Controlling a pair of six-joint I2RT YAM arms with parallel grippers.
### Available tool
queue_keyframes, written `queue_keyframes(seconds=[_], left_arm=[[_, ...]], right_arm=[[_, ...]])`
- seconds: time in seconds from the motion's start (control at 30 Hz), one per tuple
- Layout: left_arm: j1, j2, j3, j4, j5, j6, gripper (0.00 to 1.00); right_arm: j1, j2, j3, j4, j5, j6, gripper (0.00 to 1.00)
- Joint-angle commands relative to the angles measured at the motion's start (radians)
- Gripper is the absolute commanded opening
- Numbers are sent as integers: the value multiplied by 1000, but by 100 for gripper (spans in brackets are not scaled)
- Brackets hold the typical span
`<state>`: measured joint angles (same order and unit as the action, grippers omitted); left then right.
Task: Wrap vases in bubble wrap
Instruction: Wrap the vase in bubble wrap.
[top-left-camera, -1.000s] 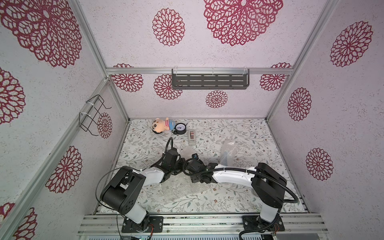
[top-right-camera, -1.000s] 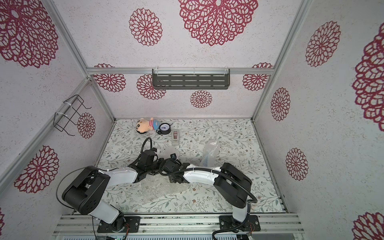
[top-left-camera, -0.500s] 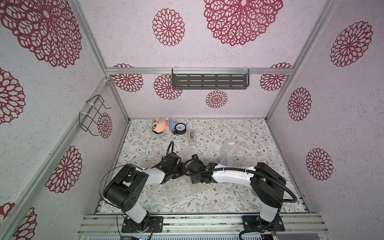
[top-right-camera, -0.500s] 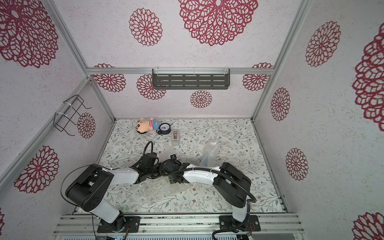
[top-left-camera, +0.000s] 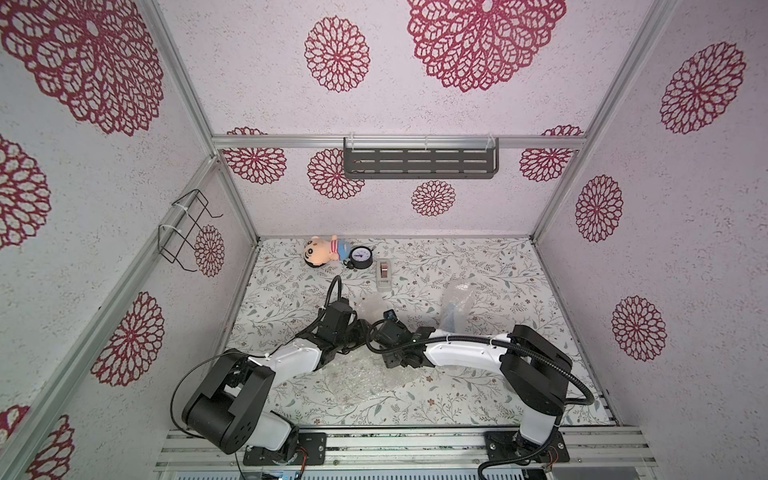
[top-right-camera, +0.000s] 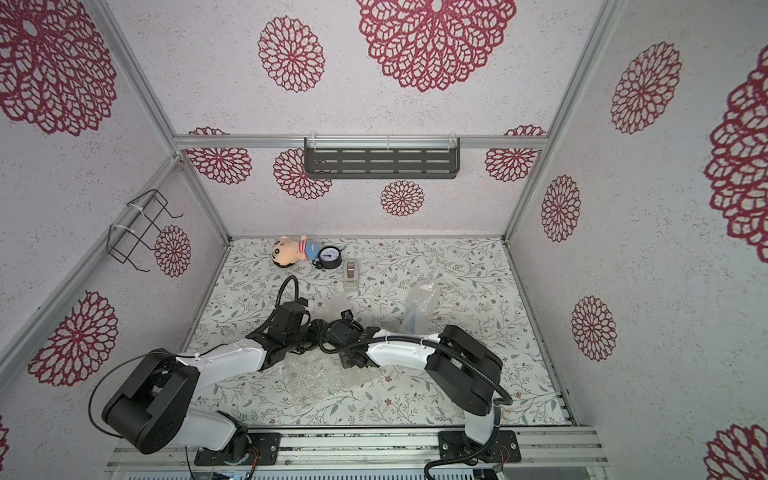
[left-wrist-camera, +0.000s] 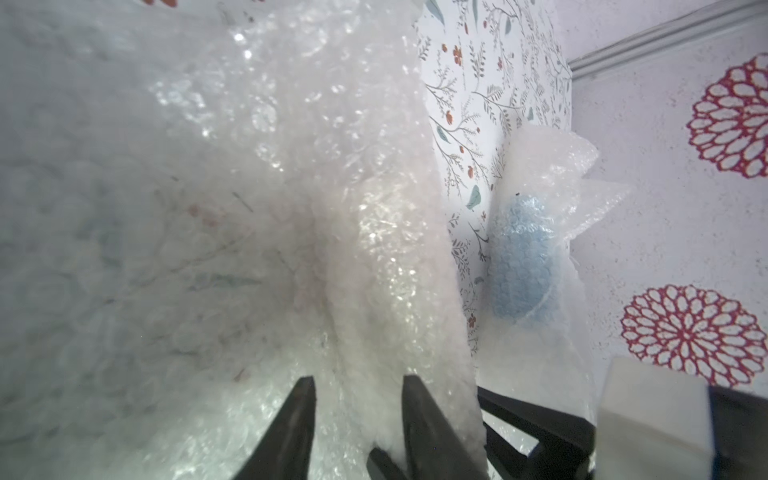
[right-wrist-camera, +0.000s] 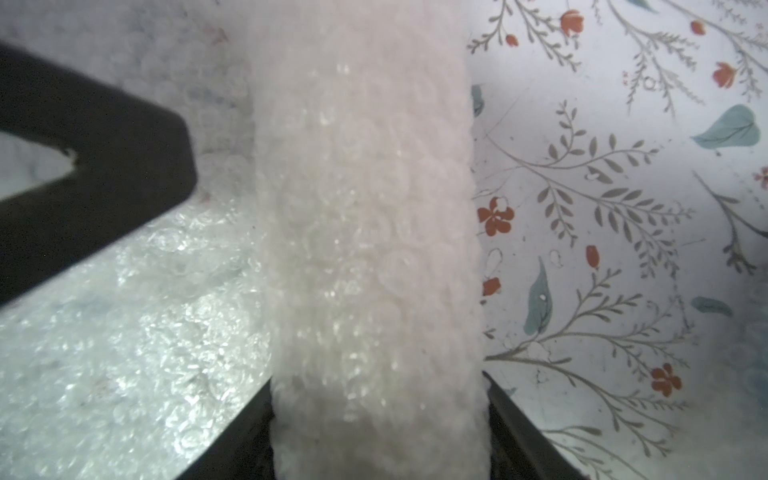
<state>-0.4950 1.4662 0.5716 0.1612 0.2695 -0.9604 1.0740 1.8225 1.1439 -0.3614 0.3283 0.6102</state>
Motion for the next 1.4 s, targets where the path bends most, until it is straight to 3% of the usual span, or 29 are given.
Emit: queue_keyframes(seconds=[0.0,0.27,0.67,0.87,0.97,1.17,1.37], left_arm=[[-10,38,40,62,39,-31,51],[-40,145,102,44,9,0,65],[-23,112,-4,-114,-129,78,60],[16,58,-75,-128,-147,84,57],[27,49,-89,-126,-142,88,56],[51,30,-113,-117,-124,90,54],[59,12,-98,-125,-106,100,54]], right_arm=[[-2,-19,-7,-1,9,-14,69],[0,-17,-13,13,18,-11,71],[7,-66,2,26,-6,-13,83],[9,-179,-19,79,-164,19,93],[-1,-222,-46,72,-151,61,94],[-33,-207,-54,12,-74,75,80],[-30,-108,-13,5,-109,57,67]])
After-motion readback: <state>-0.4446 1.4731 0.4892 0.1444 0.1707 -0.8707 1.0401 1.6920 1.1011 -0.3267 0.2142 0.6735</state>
